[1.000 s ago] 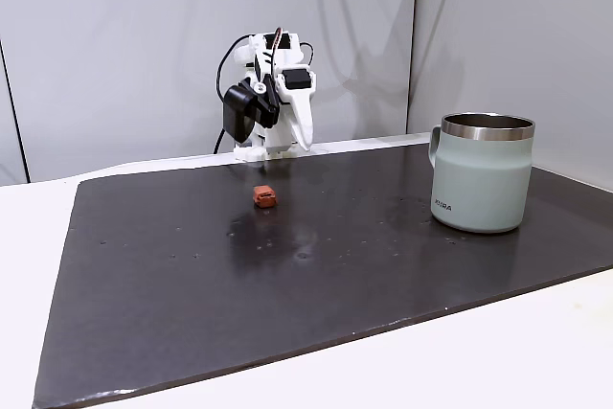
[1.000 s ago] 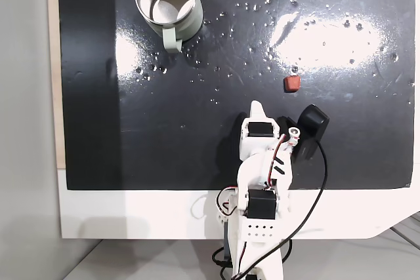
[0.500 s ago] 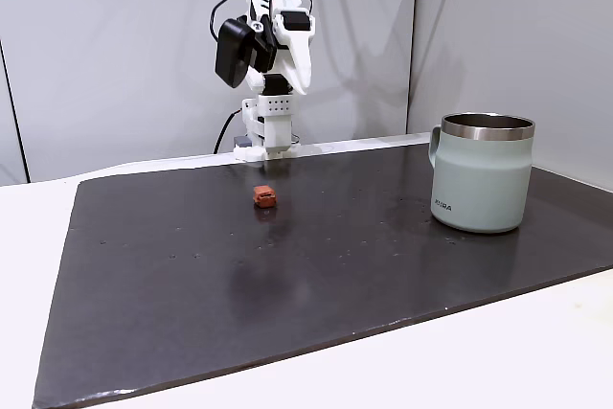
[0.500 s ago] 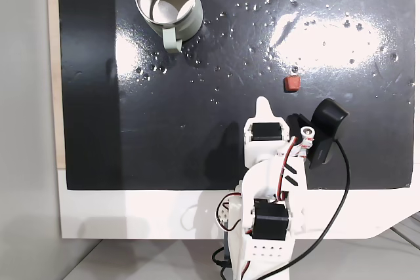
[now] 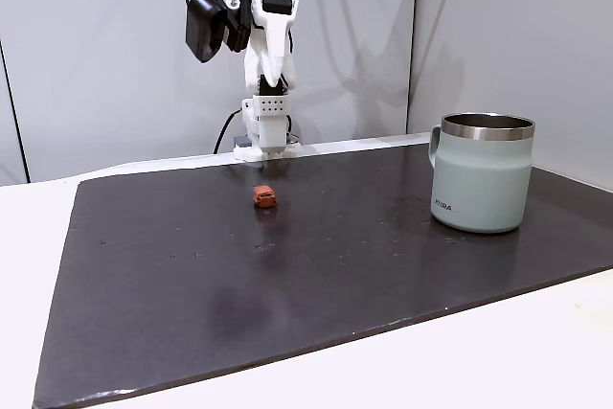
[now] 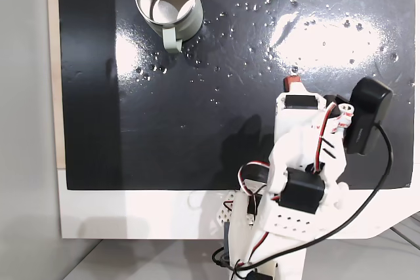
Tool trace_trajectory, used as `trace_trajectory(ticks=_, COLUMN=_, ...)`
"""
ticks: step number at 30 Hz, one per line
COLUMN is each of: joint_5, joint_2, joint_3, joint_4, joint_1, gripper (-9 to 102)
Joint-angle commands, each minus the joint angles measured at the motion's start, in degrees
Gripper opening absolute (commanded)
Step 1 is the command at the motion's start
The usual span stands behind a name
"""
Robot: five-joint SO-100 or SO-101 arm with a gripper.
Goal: Grasp a cube and put it in the cup.
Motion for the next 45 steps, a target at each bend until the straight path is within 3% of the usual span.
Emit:
trace_trajectory(ticks=1, joint_5=-2.99, joint_2=-7.56, joint_3=-8.09, joint_4=1.76, joint_1=0.88, gripper=0)
trace_trajectory(ticks=16, joint_5=-13.97, joint_2=-30.32, joint_3=-22.68, joint_4=9.4, joint_1=1.76, gripper=0)
trace_trajectory(ticks=34, joint_5=-19.51, joint_2=-34.89, joint_3=-25.4, joint_4=10.2, joint_1=5.36, gripper=0)
trace_trajectory(ticks=41, joint_5=-16.52, joint_2=-39.64, joint_3=-29.27, joint_4=16.44, joint_1=5.27, gripper=28)
trace_trajectory(ticks=45, joint_5=-15.91, joint_2=-40.08, joint_3=-28.56, joint_4=17.84, joint_1=5.1, gripper=32)
